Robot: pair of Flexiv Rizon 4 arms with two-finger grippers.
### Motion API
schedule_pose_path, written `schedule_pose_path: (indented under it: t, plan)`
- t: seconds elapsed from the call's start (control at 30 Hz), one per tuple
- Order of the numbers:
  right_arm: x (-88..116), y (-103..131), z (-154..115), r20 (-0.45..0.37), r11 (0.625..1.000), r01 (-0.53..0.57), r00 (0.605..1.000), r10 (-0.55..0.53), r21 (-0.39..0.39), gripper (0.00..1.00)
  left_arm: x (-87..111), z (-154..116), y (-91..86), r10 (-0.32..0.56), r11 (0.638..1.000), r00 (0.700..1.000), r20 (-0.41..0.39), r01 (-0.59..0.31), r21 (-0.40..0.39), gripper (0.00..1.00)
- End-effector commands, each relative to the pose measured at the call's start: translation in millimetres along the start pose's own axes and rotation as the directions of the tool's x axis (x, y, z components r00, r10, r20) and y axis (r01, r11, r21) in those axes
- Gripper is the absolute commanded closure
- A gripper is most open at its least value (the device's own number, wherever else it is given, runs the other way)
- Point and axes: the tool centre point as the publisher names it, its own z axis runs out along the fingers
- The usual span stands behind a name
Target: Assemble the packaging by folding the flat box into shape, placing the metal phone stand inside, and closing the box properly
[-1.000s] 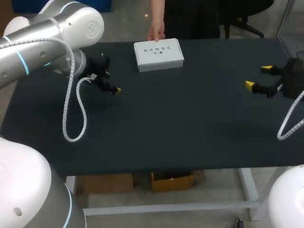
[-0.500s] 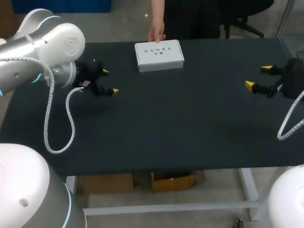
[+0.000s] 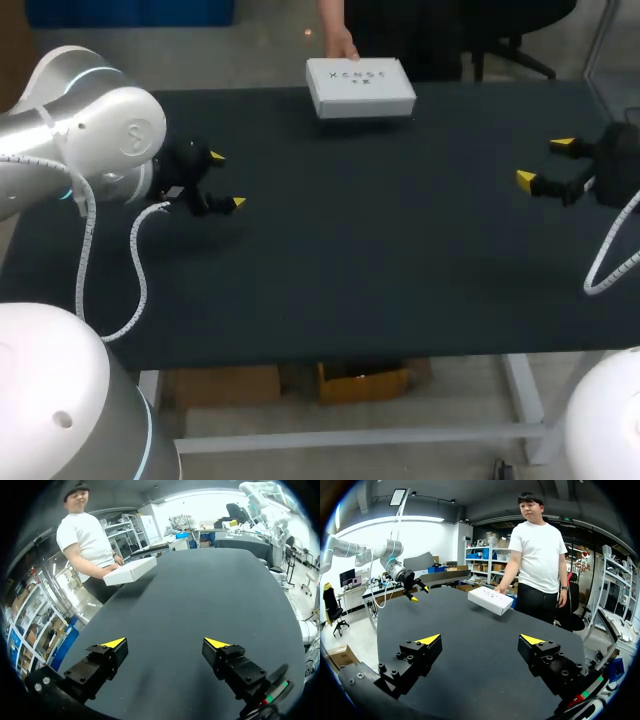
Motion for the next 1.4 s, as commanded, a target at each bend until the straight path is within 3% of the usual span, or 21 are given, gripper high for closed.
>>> schedule_pose_path:
  t: [0.03, 0.37, 0.53, 0.63, 0.73, 0.87, 0.93, 1.1, 1.4]
  plan:
    - [0, 0, -1, -0.001, 1.000, 0.000, 1.000, 0.000, -0.002, 0.00, 4.0, -1, -5.8, 0.019, 0.999, 0.999, 0.044, -0.017, -0.039, 0.00]
    - [0, 0, -1, -0.001, 1.000, 0.000, 1.000, 0.000, -0.002, 0.00, 9.8, -6, -0.5, 0.055, 0.997, 0.997, 0.057, -0.052, -0.051, 0.00]
    - [0, 0, -1, -0.001, 1.000, 0.000, 1.000, 0.000, -0.002, 0.00, 17.1, -4, 1.8, 0.159, 0.986, 0.985, 0.062, -0.156, -0.053, 0.00]
    - [0, 0, -1, -0.001, 1.000, 0.000, 1.000, 0.000, -0.002, 0.00, 18.4, -5, 2.5, 0.176, 0.983, 0.982, 0.062, -0.173, -0.055, 0.00]
    - [0, 0, -1, -0.001, 1.000, 0.000, 1.000, 0.000, -0.002, 0.00, 18.0, -4, 3.4, 0.133, 0.990, 0.989, 0.064, -0.130, -0.048, 0.00]
    - [0, 0, -1, -0.001, 1.000, 0.000, 1.000, 0.000, -0.002, 0.00, 9.2, -2, -1.6, -0.029, 0.996, 0.995, 0.091, 0.036, -0.079, 0.00]
    - [0, 0, -1, -0.001, 1.000, 0.000, 1.000, 0.000, -0.002, 0.00, 6.3, 0, -5.0, -0.110, 0.989, 0.986, 0.125, 0.121, -0.080, 0.00]
    - [0, 0, -1, -0.001, 1.000, 0.000, 1.000, 0.000, -0.002, 0.00, -0.7, 4, -12.8, -0.305, 0.945, 0.945, 0.117, 0.316, -0.085, 0.00]
    - [0, 0, -1, -0.001, 1.000, 0.000, 1.000, 0.000, -0.002, 0.00, -0.7, 4, -12.8, -0.305, 0.945, 0.945, 0.117, 0.316, -0.085, 0.00]
